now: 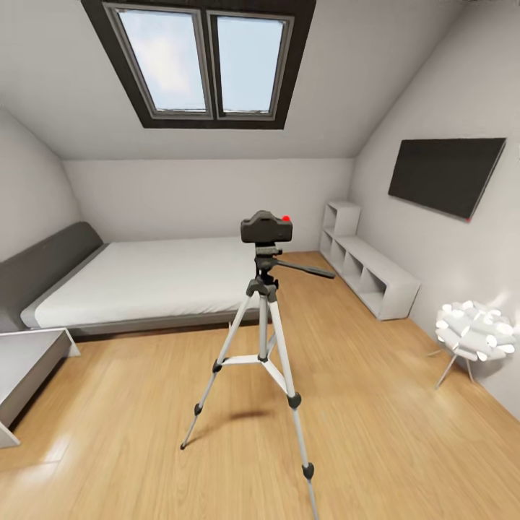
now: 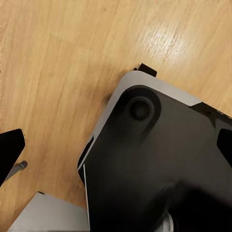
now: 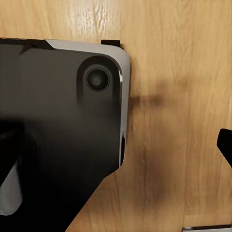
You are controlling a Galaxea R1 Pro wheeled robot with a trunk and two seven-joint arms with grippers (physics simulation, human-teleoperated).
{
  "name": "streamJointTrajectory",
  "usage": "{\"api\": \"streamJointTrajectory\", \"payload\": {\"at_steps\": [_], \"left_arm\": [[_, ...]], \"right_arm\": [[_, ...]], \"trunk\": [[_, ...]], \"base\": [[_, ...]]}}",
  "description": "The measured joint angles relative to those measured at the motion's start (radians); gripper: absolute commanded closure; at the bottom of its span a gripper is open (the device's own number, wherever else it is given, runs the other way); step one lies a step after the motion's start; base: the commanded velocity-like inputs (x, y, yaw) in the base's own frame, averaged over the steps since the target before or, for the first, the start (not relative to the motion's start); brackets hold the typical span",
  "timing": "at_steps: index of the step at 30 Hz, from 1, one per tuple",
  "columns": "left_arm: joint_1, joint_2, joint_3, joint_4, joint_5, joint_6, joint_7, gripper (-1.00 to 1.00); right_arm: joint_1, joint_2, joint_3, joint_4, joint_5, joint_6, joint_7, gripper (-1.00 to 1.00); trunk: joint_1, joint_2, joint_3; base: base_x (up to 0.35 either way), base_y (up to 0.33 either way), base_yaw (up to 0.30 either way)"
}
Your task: Attach the digital camera to the camera tripod in the bedroom.
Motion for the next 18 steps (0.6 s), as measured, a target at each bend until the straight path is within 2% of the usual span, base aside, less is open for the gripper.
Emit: {"api": "streamJointTrajectory", "payload": {"at_steps": [5, 18], "left_arm": [[0.0, 0.002, 0.002, 0.005, 0.007, 0.006, 0.002, -1.0], [0.0, -0.007, 0.0, 0.004, -0.001, 0.01, -0.001, -1.0]], "right_arm": [[0.0, 0.0, 0.0, 0.0, 0.0, 0.0, 0.0, -1.0], [0.0, -0.001, 0.0, 0.0, 0.0, 0.0, 0.0, -1.0]], "trunk": [[0.0, 0.0, 0.008], [0.0, 0.0, 0.03]], "base": [[0.0, 0.0, 0.0], [0.0, 0.0, 0.0]]}}
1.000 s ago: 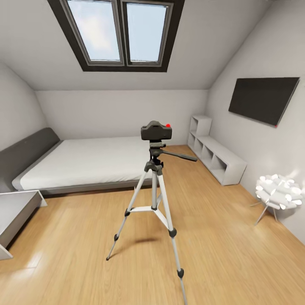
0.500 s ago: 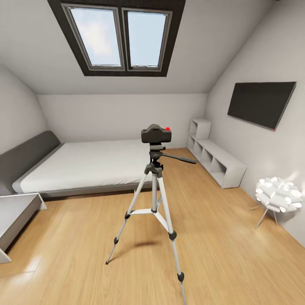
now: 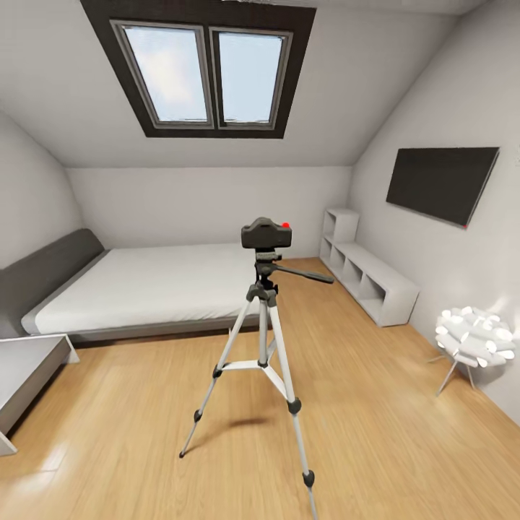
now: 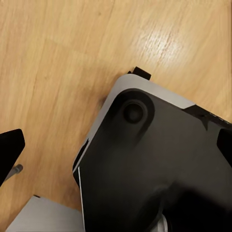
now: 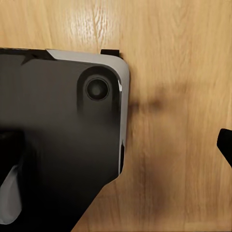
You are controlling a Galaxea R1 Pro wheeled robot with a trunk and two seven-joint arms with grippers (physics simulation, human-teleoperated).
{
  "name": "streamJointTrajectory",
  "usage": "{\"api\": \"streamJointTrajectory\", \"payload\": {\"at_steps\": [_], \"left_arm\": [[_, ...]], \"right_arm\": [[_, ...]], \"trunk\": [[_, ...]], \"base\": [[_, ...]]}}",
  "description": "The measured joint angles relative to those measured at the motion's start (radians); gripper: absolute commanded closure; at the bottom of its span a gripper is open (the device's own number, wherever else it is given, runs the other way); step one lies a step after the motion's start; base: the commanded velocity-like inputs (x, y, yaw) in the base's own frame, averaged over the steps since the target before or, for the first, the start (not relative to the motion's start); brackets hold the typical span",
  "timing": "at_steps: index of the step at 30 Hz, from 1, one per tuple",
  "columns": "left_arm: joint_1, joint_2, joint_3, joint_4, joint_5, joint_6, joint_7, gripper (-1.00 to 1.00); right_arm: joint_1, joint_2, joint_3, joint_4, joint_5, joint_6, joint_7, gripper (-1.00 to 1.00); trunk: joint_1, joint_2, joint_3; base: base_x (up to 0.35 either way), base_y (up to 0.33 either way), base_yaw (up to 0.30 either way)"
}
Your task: Attach the digital camera to the camera tripod in the bedroom.
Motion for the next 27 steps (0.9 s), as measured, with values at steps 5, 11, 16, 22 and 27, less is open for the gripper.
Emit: {"api": "streamJointTrajectory", "payload": {"at_steps": [5, 11, 16, 22, 27], "left_arm": [[0.0, -0.005, 0.0, 0.0, 0.0, -0.001, 0.0, -1.0], [0.0, -0.015, 0.0, 0.0, 0.0, 0.0, -0.001, -1.0], [0.0, -0.018, 0.0, 0.001, 0.0, 0.001, -0.001, -1.0], [0.0, -0.019, 0.001, 0.001, 0.0, -0.002, -0.001, -1.0], [0.0, -0.02, 0.0, 0.001, 0.0, -0.004, -0.001, -1.0]], "right_arm": [[0.0, -0.001, 0.0, 0.0, 0.0, 0.0, 0.001, -1.0], [0.0, -0.001, 0.0, 0.0, 0.0, 0.0, 0.001, -1.0], [0.0, -0.001, 0.0, 0.0, 0.0, 0.0, 0.001, -1.0], [0.0, -0.001, 0.0, 0.0, 0.0, 0.0, 0.001, -1.0], [0.0, -0.001, 0.0, 0.0, 0.0, 0.0, 0.001, -1.0]], "trunk": [[0.0, 0.0, 0.008], [0.0, 0.0, 0.018], [0.0, 0.0, 0.026], [0.0, 0.0, 0.036], [0.0, -0.001, 0.043]], "base": [[0.0, 0.0, 0.0], [0.0, 0.0, 0.0], [0.0, 0.0, 0.0], [0.0, 0.0, 0.0], [0.0, 0.0, 0.0]]}}
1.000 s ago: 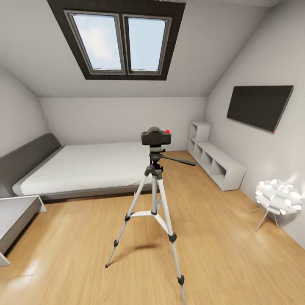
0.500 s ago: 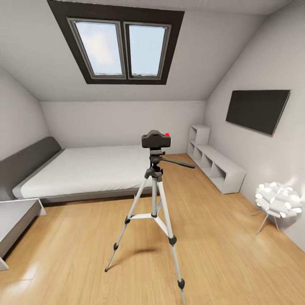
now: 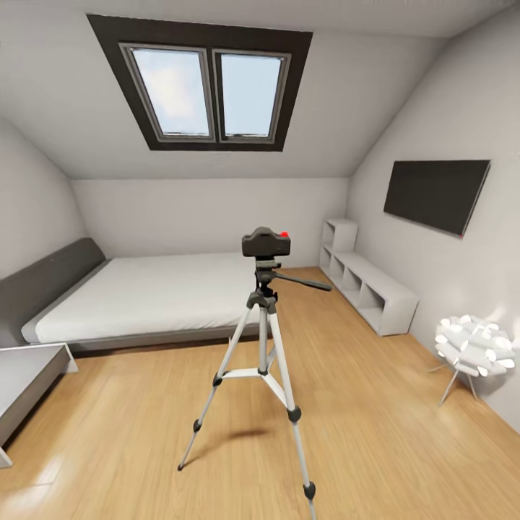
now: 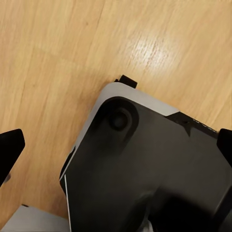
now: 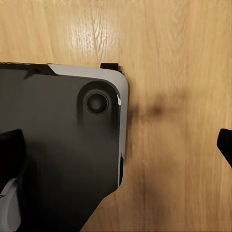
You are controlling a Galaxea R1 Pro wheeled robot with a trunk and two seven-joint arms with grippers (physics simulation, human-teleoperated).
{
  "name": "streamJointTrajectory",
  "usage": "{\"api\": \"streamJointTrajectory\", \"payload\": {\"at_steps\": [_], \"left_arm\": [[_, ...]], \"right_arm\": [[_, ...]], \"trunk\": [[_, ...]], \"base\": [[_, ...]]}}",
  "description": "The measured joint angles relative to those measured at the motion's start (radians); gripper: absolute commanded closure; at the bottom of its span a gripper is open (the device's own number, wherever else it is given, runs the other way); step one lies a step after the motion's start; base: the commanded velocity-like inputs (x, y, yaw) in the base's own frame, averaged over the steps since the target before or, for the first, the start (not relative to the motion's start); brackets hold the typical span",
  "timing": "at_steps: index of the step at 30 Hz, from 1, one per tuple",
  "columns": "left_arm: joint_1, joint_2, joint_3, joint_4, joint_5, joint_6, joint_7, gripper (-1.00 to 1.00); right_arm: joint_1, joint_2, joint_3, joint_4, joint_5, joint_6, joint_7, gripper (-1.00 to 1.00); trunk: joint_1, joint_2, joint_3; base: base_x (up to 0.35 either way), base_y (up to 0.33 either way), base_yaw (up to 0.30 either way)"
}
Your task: Attach the digital camera to the camera tripod in the bedroom.
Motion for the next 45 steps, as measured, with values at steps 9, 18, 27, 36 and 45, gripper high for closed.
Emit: {"api": "streamJointTrajectory", "payload": {"at_steps": [9, 18, 27, 36, 45], "left_arm": [[0.0, -0.001, 0.0, 0.0, 0.0, 0.0, 0.001, -1.0], [0.0, -0.002, 0.0, 0.0, 0.001, -0.001, 0.002, -1.0], [-0.001, -0.003, 0.0, 0.0, 0.001, 0.001, 0.002, -1.0], [0.0, -0.003, 0.0, -0.001, 0.0, -0.002, 0.0, -1.0], [0.0, -0.003, 0.0, -0.001, 0.0, -0.003, -0.001, -1.0]], "right_arm": [[0.0, 0.0, 0.0, 0.0, 0.0, 0.0, 0.0, -1.0], [0.0, -0.001, 0.0, 0.0, 0.0, 0.0, 0.0, -1.0], [0.0, 0.0, 0.0, 0.0, 0.0, 0.0, 0.0, -1.0], [0.0, 0.0, 0.0, 0.0, 0.0, 0.0, 0.0, -1.0], [0.0, -0.001, 0.0, 0.0, 0.0, 0.0, 0.0, -1.0]], "trunk": [[0.0, -0.001, 0.014], [0.0, -0.001, 0.028], [0.0, -0.001, 0.043], [0.0, -0.001, 0.058], [0.0, -0.001, 0.073]], "base": [[0.0, 0.0, 0.0], [0.0, 0.0, 0.0], [0.0, 0.0, 0.0], [0.0, 0.0, 0.0], [0.0, 0.0, 0.0]]}}
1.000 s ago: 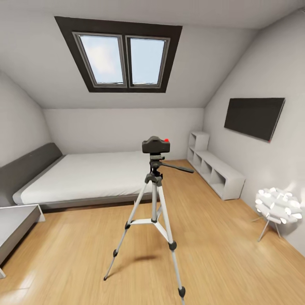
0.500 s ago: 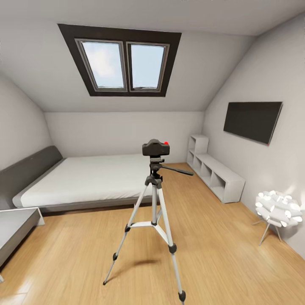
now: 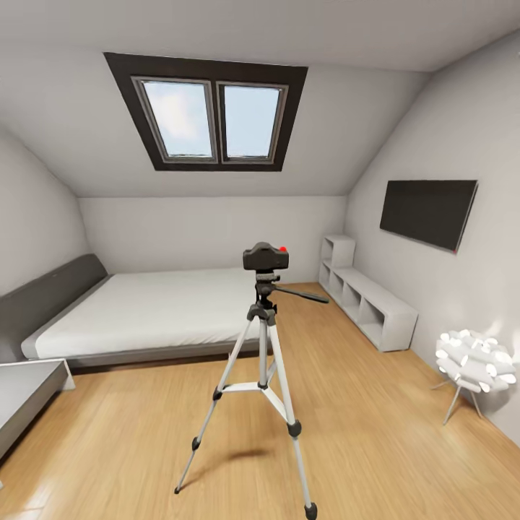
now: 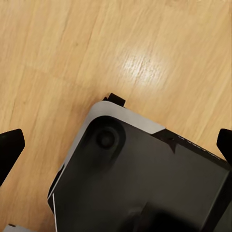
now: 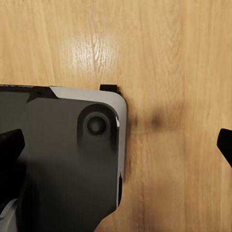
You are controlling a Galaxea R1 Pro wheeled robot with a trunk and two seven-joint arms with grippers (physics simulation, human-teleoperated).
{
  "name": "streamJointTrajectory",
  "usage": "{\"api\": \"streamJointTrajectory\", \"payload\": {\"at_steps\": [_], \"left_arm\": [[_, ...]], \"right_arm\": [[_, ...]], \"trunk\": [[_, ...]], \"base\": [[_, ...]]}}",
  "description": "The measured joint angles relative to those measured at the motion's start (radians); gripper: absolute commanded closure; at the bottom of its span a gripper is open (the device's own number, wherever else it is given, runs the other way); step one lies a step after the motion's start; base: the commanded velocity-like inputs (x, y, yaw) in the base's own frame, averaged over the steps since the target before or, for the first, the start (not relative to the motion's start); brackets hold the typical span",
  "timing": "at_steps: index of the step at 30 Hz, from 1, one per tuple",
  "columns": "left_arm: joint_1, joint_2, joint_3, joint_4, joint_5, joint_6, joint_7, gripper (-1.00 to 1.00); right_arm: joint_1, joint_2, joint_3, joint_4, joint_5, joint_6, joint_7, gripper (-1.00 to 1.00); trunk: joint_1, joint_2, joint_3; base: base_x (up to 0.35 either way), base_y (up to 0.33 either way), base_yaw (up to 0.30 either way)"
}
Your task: Attach the digital camera to the camera tripod in the bedroom.
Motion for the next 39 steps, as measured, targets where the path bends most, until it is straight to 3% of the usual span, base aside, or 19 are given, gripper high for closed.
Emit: {"api": "streamJointTrajectory", "payload": {"at_steps": [39], "left_arm": [[0.0, 0.018, 0.003, -0.008, 0.002, -0.006, 0.002, -1.0]], "right_arm": [[0.0, 0.001, 0.0, 0.0, 0.0, 0.0, 0.0, -1.0]], "trunk": [[0.0, 0.0, 0.064]], "base": [[0.0, 0.0, 0.0]]}}
